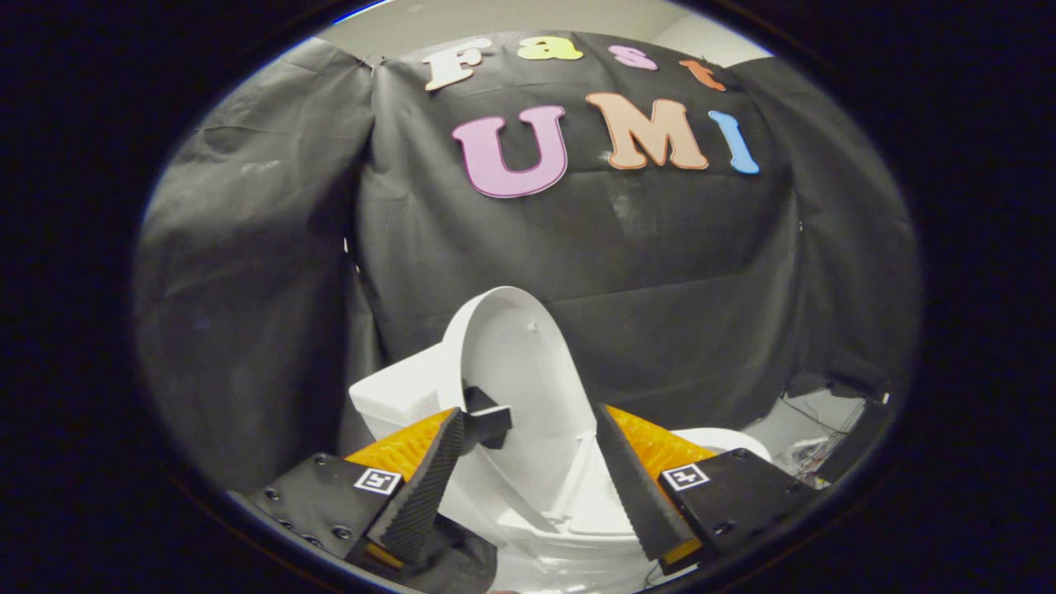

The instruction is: Open the toilet lid.

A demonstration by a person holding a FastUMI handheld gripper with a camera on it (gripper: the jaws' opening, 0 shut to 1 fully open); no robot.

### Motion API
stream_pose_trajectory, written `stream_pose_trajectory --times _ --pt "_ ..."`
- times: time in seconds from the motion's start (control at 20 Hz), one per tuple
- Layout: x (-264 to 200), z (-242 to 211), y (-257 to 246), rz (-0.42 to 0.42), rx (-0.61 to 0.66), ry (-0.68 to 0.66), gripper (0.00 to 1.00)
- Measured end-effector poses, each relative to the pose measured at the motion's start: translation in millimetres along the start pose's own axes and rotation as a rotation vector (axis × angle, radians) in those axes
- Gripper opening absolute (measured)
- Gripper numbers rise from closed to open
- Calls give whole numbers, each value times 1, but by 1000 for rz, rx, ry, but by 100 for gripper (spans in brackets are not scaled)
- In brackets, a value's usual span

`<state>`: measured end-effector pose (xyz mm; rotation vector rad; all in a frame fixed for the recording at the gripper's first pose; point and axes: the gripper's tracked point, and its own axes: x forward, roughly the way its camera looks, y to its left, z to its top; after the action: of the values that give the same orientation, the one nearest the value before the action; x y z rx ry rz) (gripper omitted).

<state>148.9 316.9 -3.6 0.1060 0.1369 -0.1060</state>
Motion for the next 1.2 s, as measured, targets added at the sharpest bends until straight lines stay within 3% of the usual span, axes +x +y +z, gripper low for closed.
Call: stream_pose_trajectory --times 0.25,0.65,1.2 --pt "-34 -4 -61 -72 -106 10 99" --pt "-60 -15 -107 -68 -225 54 99" --pt "-81 -15 -184 -141 -144 -44 100"
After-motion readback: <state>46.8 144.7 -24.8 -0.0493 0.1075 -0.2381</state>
